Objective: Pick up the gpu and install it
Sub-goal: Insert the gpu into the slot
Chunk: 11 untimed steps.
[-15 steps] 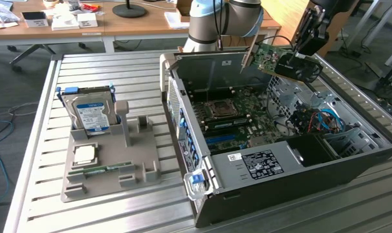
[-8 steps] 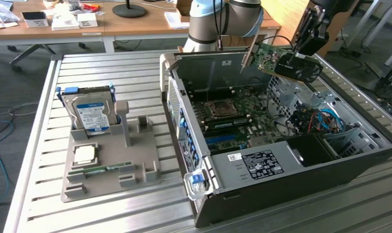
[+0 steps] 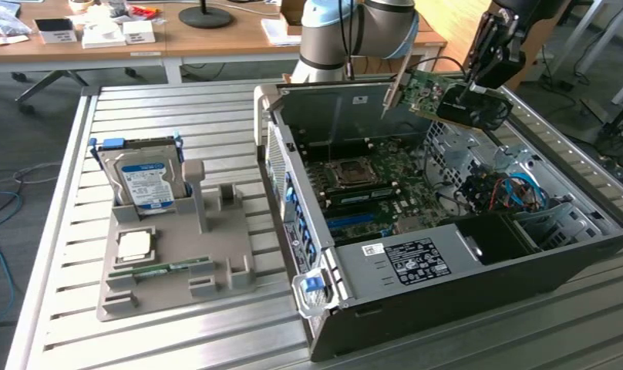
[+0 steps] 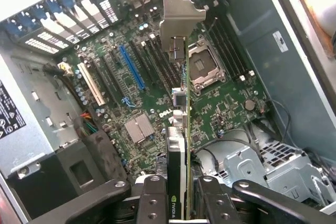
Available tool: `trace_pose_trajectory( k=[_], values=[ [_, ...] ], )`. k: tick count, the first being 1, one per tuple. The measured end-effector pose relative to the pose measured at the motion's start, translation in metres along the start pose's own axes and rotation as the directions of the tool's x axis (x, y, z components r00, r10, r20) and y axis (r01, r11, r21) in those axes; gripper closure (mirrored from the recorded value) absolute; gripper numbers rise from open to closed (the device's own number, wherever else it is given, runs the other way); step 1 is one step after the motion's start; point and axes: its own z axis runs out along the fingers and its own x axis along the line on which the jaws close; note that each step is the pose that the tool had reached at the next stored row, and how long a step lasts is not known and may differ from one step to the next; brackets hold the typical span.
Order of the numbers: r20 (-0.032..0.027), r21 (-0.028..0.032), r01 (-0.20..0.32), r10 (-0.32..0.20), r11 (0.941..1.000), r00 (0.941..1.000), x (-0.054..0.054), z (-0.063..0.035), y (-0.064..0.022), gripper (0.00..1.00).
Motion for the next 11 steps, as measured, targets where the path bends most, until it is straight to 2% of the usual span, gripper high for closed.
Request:
trace_pose_trajectory(
  k=[6,11],
  values=[
    [-0.0041,-0.0025,0.078,-0.078,0.997,0.997,0.0,0.0001,0.0,0.73],
    [-0.0079,-0.0051,0.151,-0.151,0.9886,0.9885,0.0,0.0003,0.0,0.73]
  ],
)
